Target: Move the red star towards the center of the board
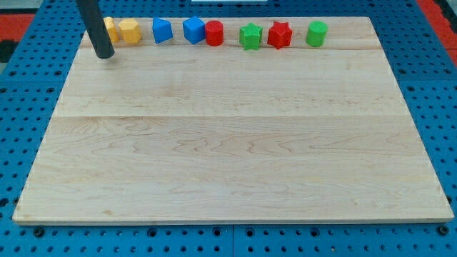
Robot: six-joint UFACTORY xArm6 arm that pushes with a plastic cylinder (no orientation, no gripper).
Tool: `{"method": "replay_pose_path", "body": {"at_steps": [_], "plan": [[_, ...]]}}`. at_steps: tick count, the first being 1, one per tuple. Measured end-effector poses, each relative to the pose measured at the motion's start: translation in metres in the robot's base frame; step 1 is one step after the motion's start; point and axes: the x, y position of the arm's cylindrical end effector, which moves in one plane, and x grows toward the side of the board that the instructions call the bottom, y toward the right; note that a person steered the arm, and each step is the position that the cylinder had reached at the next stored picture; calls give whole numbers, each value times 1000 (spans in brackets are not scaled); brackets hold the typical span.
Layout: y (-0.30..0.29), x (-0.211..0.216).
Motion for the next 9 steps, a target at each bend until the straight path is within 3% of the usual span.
{"method": "replay_pose_path", "body": {"at_steps": [1, 5, 6, 7, 9], "plan": [[26, 2], [446, 3], [487, -56], [462, -95], [346, -95]]}}
